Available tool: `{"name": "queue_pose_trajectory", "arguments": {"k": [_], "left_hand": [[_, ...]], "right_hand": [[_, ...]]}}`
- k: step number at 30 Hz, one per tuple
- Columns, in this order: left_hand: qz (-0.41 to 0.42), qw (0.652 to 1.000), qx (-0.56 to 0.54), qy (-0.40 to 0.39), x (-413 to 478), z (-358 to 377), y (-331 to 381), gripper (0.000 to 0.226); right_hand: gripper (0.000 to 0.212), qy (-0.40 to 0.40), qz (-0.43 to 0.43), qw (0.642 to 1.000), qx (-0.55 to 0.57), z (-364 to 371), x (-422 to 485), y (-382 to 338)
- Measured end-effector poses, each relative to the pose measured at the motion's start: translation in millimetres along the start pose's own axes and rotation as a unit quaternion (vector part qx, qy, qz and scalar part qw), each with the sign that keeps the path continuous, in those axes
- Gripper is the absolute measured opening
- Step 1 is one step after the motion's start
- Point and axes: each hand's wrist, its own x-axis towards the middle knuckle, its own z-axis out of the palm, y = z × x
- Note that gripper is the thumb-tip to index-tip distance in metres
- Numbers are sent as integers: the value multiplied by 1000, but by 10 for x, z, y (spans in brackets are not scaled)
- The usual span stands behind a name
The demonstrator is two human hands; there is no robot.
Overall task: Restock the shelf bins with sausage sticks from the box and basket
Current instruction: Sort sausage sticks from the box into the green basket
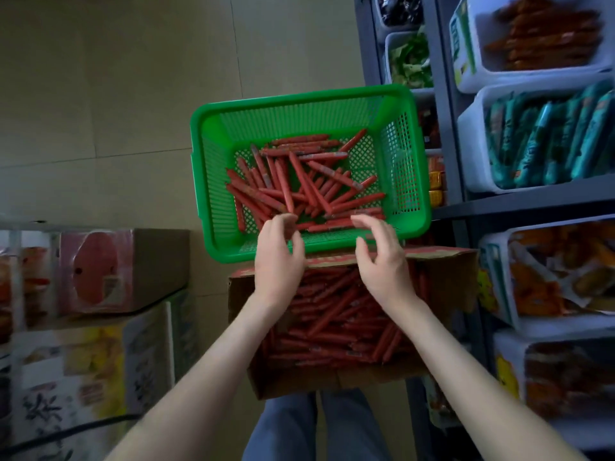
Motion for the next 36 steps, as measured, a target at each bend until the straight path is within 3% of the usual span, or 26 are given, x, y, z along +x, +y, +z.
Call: {"name": "queue_pose_trajectory", "arguments": {"k": [3, 6, 8, 10, 12, 15, 22, 28, 30, 32, 34, 36], "left_hand": [[114, 993, 5, 25, -430, 57, -30, 21], [146, 988, 26, -52, -763, 184, -240, 24], [95, 985, 79, -117, -900, 306, -472, 29], [-11, 972, 140, -187, -940, 416, -703, 41], [-98, 950, 195, -223, -919, 497, -876, 54], [-113, 929, 254, -244, -885, 618, -1044, 66], [-49, 928, 258, -266, -1012, 1083, -969, 59], [-29, 928, 278, -245, -1211, 1355, -857, 53], [20, 933, 274, -231, -1217, 1388, -802, 48], [124, 923, 279, -235, -1210, 1441, -732, 43], [223, 896, 282, -260, -1198, 1536, -624, 40], [269, 861, 311, -301, -1191, 1700, -512, 45]], "right_hand": [[20, 52, -30, 998, -32, -36, -452, 105], [18, 40, 53, 995, -69, 24, -824, 404], [30, -1, 210, 975, -73, 96, -1033, 761], [52, -42, 373, 923, -88, 122, -1179, 1119], [64, -67, 450, 883, -116, 113, -1265, 1382], [70, -79, 462, 875, -120, 134, -1290, 1555], [44, -62, 429, 898, -72, 230, -1301, 1653], [56, -88, 460, 883, 32, 180, -1464, 1507], [44, -120, 440, 889, 43, 183, -1509, 1476], [36, -140, 418, 896, 52, 212, -1557, 1446], [36, -112, 413, 903, 34, 236, -1595, 1428], [39, -42, 428, 903, 3, 212, -1612, 1432]]}}
